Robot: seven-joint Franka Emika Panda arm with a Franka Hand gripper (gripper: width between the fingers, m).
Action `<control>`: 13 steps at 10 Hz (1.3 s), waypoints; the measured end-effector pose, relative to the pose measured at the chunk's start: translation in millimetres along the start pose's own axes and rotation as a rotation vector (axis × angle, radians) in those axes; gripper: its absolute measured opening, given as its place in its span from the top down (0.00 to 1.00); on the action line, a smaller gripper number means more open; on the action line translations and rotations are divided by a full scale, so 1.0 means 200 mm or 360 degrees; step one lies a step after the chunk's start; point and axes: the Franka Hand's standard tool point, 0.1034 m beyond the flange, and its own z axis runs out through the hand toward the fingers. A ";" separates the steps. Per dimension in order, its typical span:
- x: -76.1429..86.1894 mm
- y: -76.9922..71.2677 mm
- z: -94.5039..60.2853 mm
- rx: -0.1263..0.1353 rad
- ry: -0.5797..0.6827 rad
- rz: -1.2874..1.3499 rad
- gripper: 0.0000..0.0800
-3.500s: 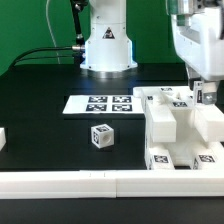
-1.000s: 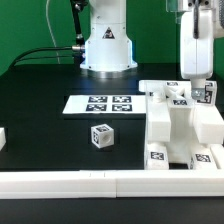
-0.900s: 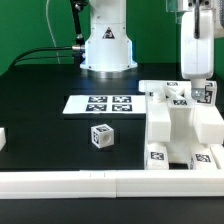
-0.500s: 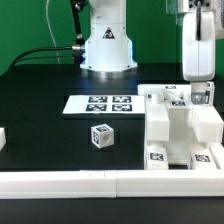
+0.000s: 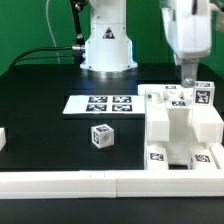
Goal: Assemble chair
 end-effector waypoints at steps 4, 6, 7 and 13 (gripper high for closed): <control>-0.01 0.01 0.02 -0.0009 0.0004 -0.0018 0.19; 0.09 0.02 -0.01 0.0001 -0.0025 -0.0175 0.19; 0.20 0.01 -0.04 0.0013 -0.0036 -0.0194 0.19; 0.35 -0.02 0.01 0.0088 -0.0038 0.0041 0.19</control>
Offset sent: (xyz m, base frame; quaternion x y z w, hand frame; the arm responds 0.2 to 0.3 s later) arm 0.0000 0.0000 0.0000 0.0000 0.0000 0.0000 1.0000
